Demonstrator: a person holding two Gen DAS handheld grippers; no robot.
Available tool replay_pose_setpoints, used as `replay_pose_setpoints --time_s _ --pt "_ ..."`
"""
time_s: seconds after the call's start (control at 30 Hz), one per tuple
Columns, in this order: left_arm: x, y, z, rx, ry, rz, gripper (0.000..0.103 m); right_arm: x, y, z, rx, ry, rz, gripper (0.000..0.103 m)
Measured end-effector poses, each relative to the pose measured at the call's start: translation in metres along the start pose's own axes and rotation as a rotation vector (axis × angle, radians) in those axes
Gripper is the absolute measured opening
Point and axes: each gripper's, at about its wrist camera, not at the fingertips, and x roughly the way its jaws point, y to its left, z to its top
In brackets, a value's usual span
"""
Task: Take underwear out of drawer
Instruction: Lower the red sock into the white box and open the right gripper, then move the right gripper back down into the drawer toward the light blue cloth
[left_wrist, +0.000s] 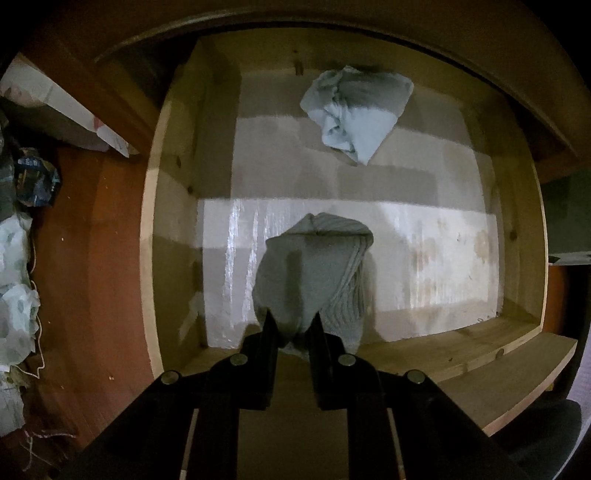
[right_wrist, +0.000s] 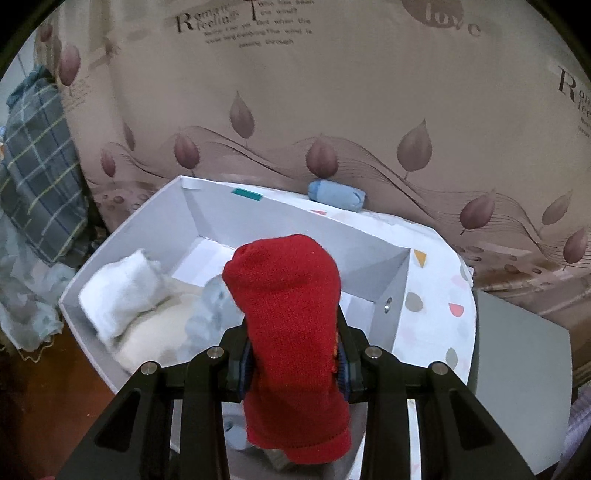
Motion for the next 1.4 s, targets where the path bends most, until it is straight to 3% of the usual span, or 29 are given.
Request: replay_pose_setpoints --time_s 0.33,0.5,0.63,0.7,0.73,0.9,1.07,1.23,1.4 --pt "-0.002 -0.01 -0.003 0.038 -0.059 0.001 0.015 0.033 -0.008 -0.011 0.049 0.072 -0.016 0.036" --pt "-0.006 -0.006 0.0 0.062 -0.093 0.004 0.015 0.035 -0.002 -0.016 0.034 0.079 -0.024 0.043" --pt "-0.006 -0.003 -0.003 0.072 -0.115 -0.005 0.015 0.031 0.0 -0.019 0.042 0.066 -0.025 0.063" --pt "-0.005 -0.002 -0.004 0.075 -0.117 0.001 0.015 0.026 0.001 -0.021 0.037 0.05 -0.033 0.079" --pt "-0.006 -0.001 -0.005 0.076 -0.118 -0.003 0.015 0.023 0.002 -0.022 0.028 0.039 -0.042 0.08" --pt "-0.015 0.002 -0.007 0.09 -0.158 0.011 0.015 -0.001 0.004 -0.03 0.001 -0.012 -0.057 0.082" --pt "-0.025 0.0 -0.012 0.107 -0.197 0.03 0.015 -0.04 0.006 -0.043 -0.015 -0.117 -0.049 0.085" --pt "-0.041 -0.001 -0.015 0.114 -0.245 0.026 0.015 -0.075 0.009 -0.075 -0.045 -0.196 -0.047 0.086" --pt "-0.054 -0.006 -0.019 0.134 -0.287 0.034 0.015 -0.085 0.019 -0.125 -0.149 -0.211 -0.074 0.086"
